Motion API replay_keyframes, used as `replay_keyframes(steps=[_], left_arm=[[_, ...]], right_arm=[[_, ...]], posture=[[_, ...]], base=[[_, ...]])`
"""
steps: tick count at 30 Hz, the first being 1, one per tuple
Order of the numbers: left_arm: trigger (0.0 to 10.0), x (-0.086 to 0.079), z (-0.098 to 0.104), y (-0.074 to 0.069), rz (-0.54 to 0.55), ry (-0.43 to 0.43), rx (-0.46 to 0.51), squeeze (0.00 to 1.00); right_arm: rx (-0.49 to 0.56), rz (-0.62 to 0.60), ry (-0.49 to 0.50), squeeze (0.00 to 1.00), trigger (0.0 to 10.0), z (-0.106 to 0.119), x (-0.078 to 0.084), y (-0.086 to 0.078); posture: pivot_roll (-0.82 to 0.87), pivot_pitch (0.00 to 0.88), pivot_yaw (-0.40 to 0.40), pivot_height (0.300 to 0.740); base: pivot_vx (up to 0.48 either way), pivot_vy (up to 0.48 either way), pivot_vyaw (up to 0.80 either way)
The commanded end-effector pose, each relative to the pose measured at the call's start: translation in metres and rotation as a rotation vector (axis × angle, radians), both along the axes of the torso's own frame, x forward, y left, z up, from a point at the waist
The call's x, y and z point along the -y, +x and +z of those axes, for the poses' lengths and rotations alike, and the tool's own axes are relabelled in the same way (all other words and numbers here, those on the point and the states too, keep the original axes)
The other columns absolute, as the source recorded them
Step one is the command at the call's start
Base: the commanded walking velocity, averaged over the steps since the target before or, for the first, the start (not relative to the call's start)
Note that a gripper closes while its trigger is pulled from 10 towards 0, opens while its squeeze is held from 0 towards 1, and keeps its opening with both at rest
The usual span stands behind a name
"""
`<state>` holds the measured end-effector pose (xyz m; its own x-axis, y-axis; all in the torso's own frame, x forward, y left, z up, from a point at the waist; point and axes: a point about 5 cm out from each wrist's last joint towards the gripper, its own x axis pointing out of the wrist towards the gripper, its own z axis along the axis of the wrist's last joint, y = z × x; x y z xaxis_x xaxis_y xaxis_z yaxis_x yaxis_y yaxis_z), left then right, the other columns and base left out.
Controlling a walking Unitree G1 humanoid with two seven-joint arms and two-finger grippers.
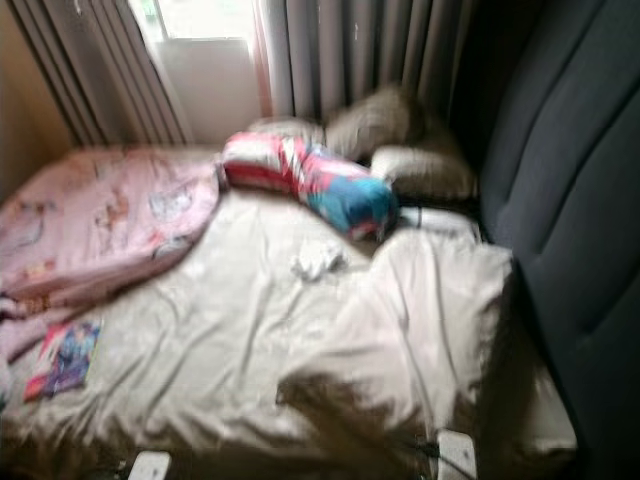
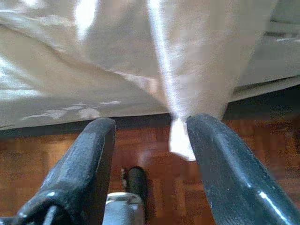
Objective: Clean up the room
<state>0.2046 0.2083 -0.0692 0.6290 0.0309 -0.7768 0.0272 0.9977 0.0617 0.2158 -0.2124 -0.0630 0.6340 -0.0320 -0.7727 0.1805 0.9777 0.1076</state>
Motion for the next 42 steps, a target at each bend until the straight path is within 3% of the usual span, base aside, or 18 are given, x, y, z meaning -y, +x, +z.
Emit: replay_keyframes(steps=[1,7,16,34,42], left_arm=[[10.0,-0.0026,-0.0027,-0.0055,0.003,0.005,-0.021,0.0],[10.0,-0.0031,-0.002,-0.0047,0.019,0.003,-0.008,0.0],[10.0,-0.0036,0.0037,0.004,0.048,-0.025,0.05,0.0],[10.0,-0.0048,0.0013,0.0002,0.035,-0.004,0.022,0.0],[10.0,-0.0048,0.0012,-0.0003,0.03,-0.002,0.022,0.0]], right_arm=[[0.002,-0.011,0.001,0.0,10.0,-0.0002,0.0006,-0.0006],[-0.001,-0.011,0.002,0.0,10.0,-0.0003,0.0005,-0.0006],[0.003,-0.01,0.006,0.0,10.0,0.0,0.0007,-0.0003],[0.016,-0.015,0.004,0.0,10.0,0.0003,0.0009,-0.0002],[0.017,-0.013,0.005,0.0,10.0,0.0,0.0006,-0.0007]], posture=[[-0.01,0.065,0.006,0.74],[-0.01,0.068,0.005,0.74],[-0.01,0.068,0.004,0.74],[-0.01,0.06,0.005,0.74],[-0.02,0.053,0.006,0.74]], base=[[0.0,0.0,0.0],[0.0,0.0,0.0],[0.0,0.0,-0.66],[0.0,0.0,0.0],[0.257,0.0,0.0]])
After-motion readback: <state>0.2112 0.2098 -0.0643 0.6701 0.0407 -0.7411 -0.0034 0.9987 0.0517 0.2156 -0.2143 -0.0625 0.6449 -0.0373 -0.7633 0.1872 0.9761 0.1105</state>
